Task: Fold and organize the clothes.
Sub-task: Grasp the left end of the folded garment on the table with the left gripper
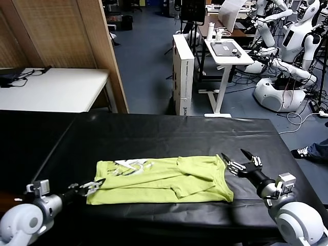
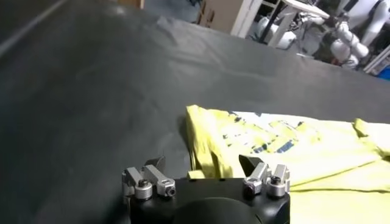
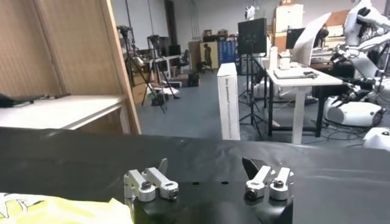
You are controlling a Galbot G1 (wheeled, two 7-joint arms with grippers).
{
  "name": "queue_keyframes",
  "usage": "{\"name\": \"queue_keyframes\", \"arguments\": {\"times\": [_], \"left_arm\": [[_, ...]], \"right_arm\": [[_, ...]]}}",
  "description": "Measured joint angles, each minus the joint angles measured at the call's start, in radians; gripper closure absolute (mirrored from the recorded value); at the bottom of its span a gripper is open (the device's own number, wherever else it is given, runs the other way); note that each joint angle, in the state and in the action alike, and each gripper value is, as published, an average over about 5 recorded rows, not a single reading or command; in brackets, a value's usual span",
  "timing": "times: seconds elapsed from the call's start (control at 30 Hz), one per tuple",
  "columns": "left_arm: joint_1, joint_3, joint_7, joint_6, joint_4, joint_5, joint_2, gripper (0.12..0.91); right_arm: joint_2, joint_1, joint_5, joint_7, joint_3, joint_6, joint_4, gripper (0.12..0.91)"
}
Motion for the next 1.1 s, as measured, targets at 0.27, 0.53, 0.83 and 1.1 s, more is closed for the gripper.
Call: {"name": "queue_keyframes", "arguments": {"times": [0.27,0.53,0.83,1.1], "left_arm": [[-0.003,0.034,0.009,0.001,-0.015,-0.008,-0.018,0.123],[-0.016,0.055,0.008,0.003,-0.017,-0.001,-0.029,0.123],[-0.017,0.055,-0.026,0.005,-0.018,-0.003,-0.016,0.237],[-0.012,0.052,-0.035,0.011,-0.023,-0.039,-0.007,0.72]], "right_arm": [[0.007,0.006,-0.002,0.002,-0.005,-0.001,0.003,0.118],[0.017,0.006,-0.013,0.002,-0.015,-0.001,0.005,0.118],[0.035,0.006,-0.038,0.0,-0.038,0.003,0.003,0.118],[0.044,0.003,-0.054,-0.002,-0.05,0.006,-0.002,0.118]]}}
